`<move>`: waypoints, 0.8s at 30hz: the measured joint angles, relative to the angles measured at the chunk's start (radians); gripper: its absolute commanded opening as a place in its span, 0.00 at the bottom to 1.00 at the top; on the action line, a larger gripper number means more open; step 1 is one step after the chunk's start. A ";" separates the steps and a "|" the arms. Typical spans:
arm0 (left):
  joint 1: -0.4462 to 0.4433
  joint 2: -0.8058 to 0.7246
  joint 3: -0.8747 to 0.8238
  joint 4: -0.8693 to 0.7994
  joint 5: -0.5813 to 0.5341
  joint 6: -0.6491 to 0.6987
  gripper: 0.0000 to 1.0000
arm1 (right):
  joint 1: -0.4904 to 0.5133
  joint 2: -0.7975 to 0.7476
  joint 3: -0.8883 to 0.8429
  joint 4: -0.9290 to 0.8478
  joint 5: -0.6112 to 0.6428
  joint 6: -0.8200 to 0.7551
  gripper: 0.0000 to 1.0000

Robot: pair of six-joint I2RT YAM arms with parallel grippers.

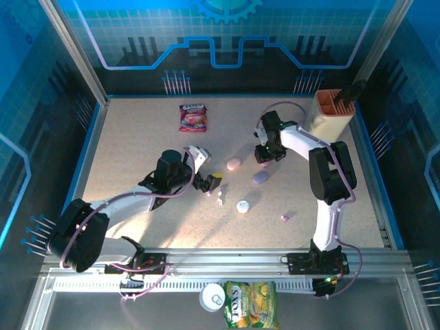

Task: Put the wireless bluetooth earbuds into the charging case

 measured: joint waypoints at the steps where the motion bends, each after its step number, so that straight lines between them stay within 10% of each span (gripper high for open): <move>1: 0.000 0.000 -0.002 0.001 -0.003 0.000 0.99 | 0.011 -0.013 -0.011 0.003 -0.019 -0.015 0.39; 24: 0.000 -0.106 -0.129 0.101 0.124 -0.021 0.97 | 0.122 -0.318 -0.257 0.223 -0.356 -0.252 0.38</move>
